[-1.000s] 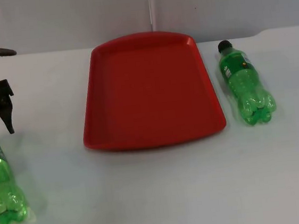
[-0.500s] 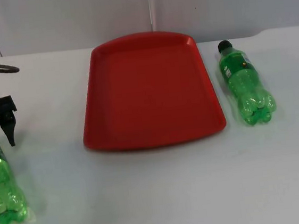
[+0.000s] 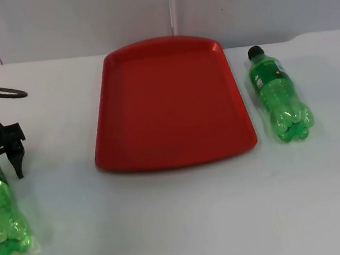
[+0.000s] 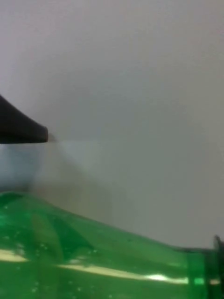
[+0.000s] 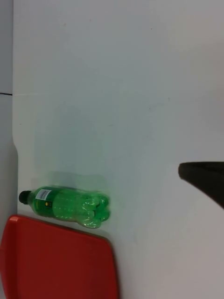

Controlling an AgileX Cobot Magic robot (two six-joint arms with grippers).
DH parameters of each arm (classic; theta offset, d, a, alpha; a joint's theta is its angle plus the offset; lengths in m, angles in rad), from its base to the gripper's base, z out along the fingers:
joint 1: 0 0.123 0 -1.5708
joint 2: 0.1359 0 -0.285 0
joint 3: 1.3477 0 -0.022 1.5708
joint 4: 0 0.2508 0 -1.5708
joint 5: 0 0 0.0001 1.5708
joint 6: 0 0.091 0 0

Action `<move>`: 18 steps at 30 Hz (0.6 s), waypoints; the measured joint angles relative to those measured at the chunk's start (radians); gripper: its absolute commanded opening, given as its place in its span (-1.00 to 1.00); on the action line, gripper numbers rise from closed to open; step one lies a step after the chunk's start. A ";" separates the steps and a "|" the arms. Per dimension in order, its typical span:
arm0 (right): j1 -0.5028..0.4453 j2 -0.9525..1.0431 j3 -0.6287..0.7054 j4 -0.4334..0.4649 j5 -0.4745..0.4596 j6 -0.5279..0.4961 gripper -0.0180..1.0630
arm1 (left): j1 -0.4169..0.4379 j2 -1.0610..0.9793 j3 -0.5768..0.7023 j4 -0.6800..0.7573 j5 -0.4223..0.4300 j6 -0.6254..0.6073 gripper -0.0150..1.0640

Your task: Place the bottle upright on the tray.

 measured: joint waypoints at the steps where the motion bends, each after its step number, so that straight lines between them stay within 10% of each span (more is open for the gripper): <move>1: 0.000 0.000 0.000 0.000 0.000 0.000 0.97 | 0.000 0.000 0.000 0.000 0.000 0.000 0.97; 18: 0.000 0.000 0.000 0.000 0.000 0.000 0.97 | -0.016 0.006 0.000 0.013 -0.029 0.002 0.97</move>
